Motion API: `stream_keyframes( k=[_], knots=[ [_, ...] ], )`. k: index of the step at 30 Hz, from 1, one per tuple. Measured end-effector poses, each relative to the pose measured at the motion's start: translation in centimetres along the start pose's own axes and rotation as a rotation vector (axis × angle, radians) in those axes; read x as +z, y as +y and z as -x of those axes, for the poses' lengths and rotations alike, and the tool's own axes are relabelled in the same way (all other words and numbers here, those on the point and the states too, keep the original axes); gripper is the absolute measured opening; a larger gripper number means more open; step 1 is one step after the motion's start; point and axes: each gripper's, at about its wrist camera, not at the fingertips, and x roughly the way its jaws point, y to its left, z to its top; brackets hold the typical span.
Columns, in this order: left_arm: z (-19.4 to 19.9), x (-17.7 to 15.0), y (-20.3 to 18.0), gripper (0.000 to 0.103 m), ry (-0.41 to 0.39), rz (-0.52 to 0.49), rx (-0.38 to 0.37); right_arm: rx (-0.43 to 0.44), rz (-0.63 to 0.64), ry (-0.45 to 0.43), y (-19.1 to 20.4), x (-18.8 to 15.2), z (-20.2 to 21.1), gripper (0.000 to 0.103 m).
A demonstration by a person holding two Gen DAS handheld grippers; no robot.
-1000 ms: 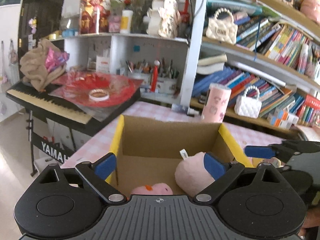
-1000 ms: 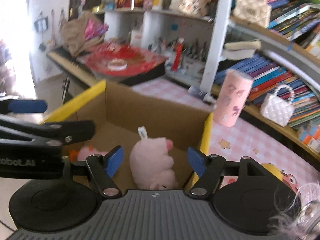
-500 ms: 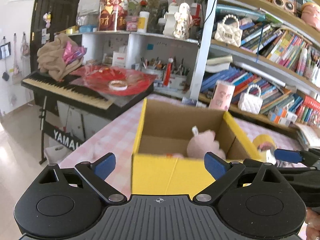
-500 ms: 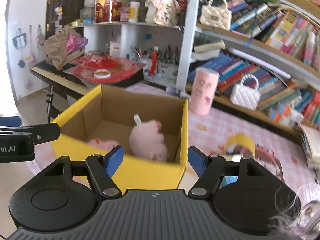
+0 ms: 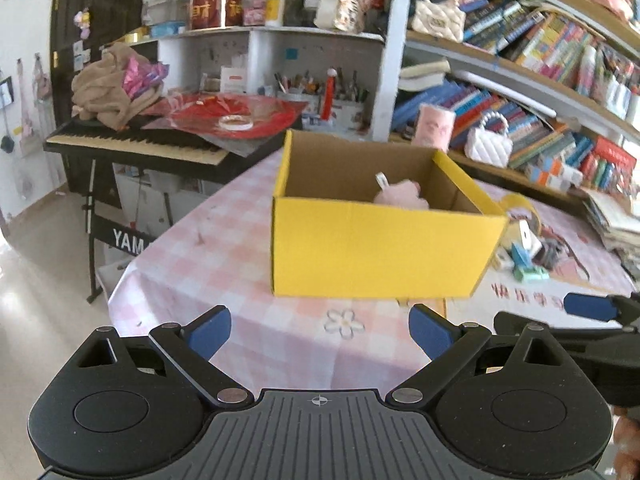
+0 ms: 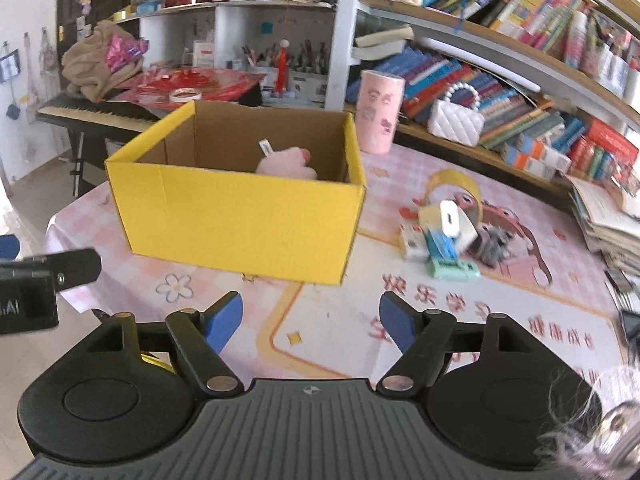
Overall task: Organize objects
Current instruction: 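Withdraw both tools from the box back toward the small items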
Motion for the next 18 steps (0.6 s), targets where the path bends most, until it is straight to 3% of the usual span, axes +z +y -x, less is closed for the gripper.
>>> stream_keyframes(
  k=[18],
  knots=[
    [0.8,-2.8,-3.6,0.097,0.075,-0.090,-0.139,-0.151,-0.144,0.035,-3.5,-4.8,4.3,0.084]
  ],
)
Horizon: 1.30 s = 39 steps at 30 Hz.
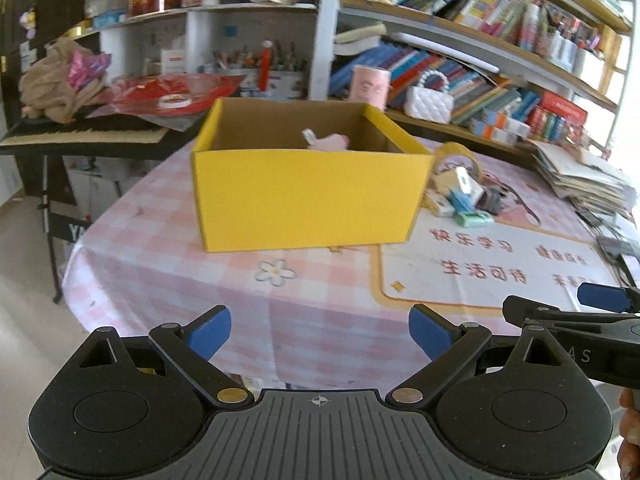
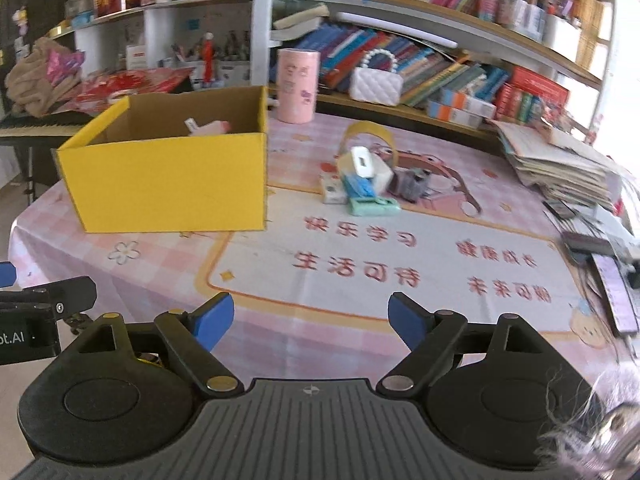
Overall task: Organize objects
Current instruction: 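Withdraw both tools from the box back toward the small items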
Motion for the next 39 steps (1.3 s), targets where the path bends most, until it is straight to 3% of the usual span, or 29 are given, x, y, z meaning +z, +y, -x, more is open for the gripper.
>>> stream_keyframes(
  k=[16,39],
  knots=[
    [-0.5,0.4,-2.3,0.097,-0.009,-0.058,-0.068,-0.086,-0.083,0.037,-2.8,-0.9,0.0,0.086],
    [-6.2,3.6,-10.1,0.097,0.031,-0.097,-0.128,-0.135,-0.109,0.073,-10.8,1.3,-3.9,0.090]
  ],
)
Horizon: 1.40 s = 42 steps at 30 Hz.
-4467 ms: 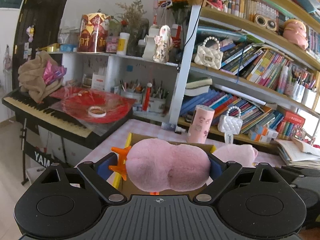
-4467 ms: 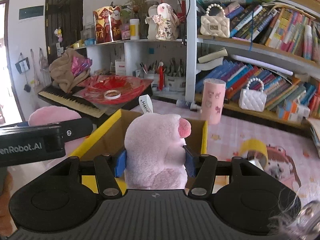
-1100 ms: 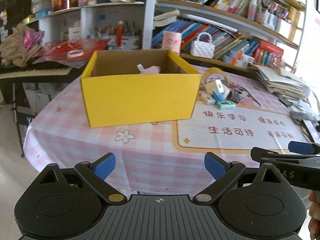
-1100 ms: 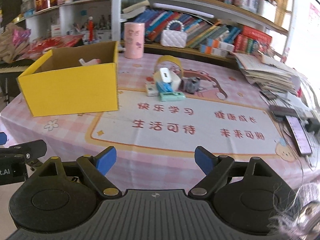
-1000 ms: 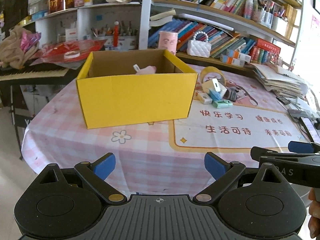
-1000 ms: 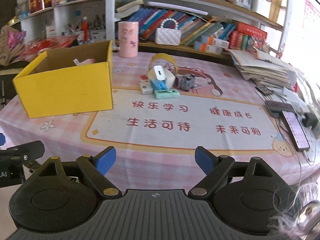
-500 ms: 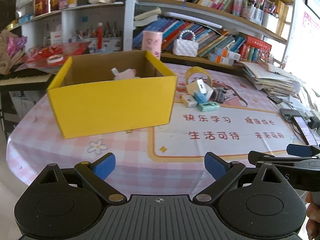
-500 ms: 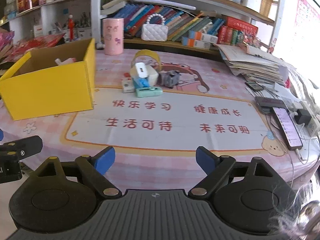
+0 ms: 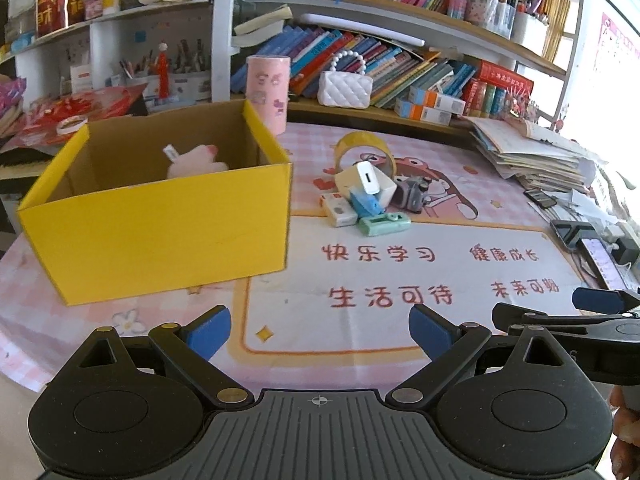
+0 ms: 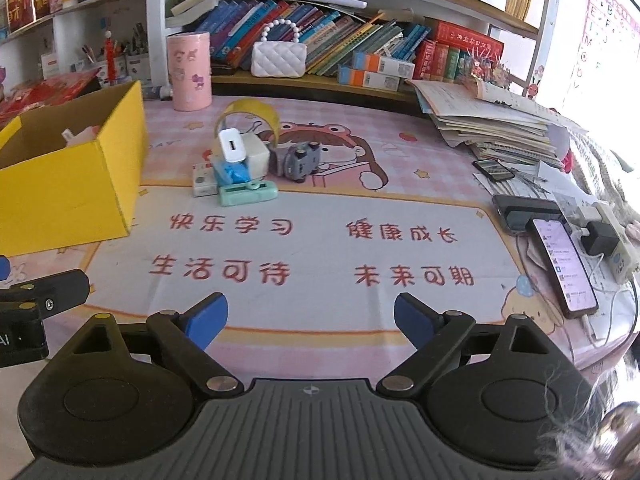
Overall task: Organize objects
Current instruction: 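Withdraw both tools from the box back toward the small items, then grasp the mint-green clip with the left tool while the right tool grasps the grey toy car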
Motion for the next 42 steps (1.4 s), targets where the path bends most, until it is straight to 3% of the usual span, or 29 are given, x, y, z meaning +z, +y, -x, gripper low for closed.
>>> stream_keyframes(
  k=[12,18,35,42],
  knots=[
    [-4.5,2.4,-3.9,0.097,0.029,0.007,0.022,0.041,0.012,0.008,-4.1,3.1,-4.3,0.091],
    [-6.5,3.6,-5.9,0.097,0.043,-0.010,0.076,0.071,-0.001,-0.002,-6.5,4.5,-6.2,0.090],
    [-15.2,6.1,-9.1,0.091,0.099,0.068,0.170,0.129,-0.102,-0.078,-11.2,9.2,-10.1,0.090],
    [-18.7,6.6,-10.2,0.090,0.086,0.113,0.215,0.121,-0.042,-0.096,-12.0,10.0,-11.3,0.091]
  ],
)
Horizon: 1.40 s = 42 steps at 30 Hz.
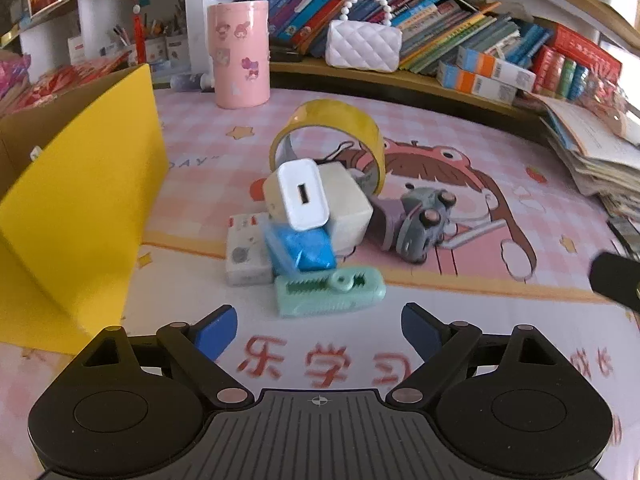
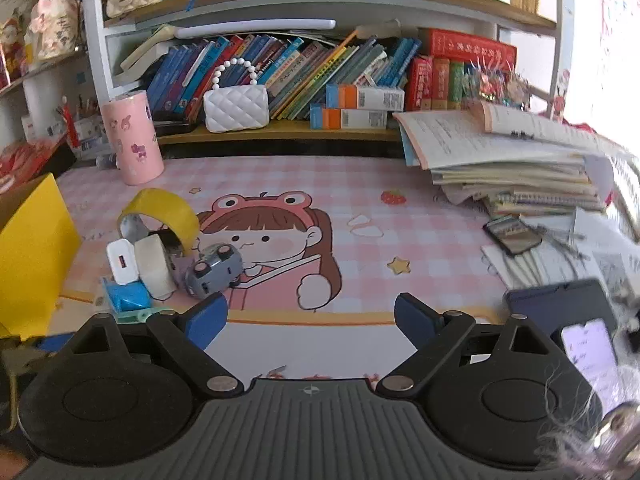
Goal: Organize objects
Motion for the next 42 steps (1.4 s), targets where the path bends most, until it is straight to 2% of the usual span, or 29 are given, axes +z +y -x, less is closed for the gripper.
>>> stream_keyframes(
  k=[8,11,17,21,24,31,36,38,40,42],
  knots=[
    [-2.4,0.9,-1.8,0.079,0.005,0.001,0.069,0.005,0.045,-0.003,-0.9,0.0,-0.6,0.091],
    [-2.8,1.0,-1.8,0.070,0.000,-0.002,0.093,0.004,0.047,0.006,-1.1,0.1,-0.9,0.091],
    [-1.8,0.9,-0.3,0.069,0.013,0.015,0.045,0.020,0.048,0.005,-0.8,0.5,-1.7,0.091],
    [0.0,0.5,2.8,0.069,0.031,0.071,-0.022,0.079,0.066,0.008,0.2,1.0,-3.0,0.091],
    [1.8,0.2,5.5,0.069,0.030,0.111,-0.046,0.159,0.114,0.013,1.4,1.1,-4.8,0.093],
    [4.9,-1.4,10.0,0.069,0.040,0.205,-0.059,0.300,0.275,0.071,5.4,1.3,-10.7,0.093],
    [6.0,-1.9,11.3,0.069,0.030,0.220,-0.041,0.286,0.436,0.079,7.6,1.4,-13.3,0.086],
    [6.2,-2.2,11.6,0.069,0.029,0.226,-0.042,0.295,0.435,0.102,7.5,1.4,-14.1,0.080],
    [6.4,-2.5,11.9,0.069,0.029,0.228,-0.044,0.312,0.404,0.124,7.4,1.5,-14.7,0.069],
    [6.6,-2.5,12.0,0.069,0.027,0.227,-0.049,0.318,0.371,0.132,7.2,1.6,-14.7,0.066]
  ],
)
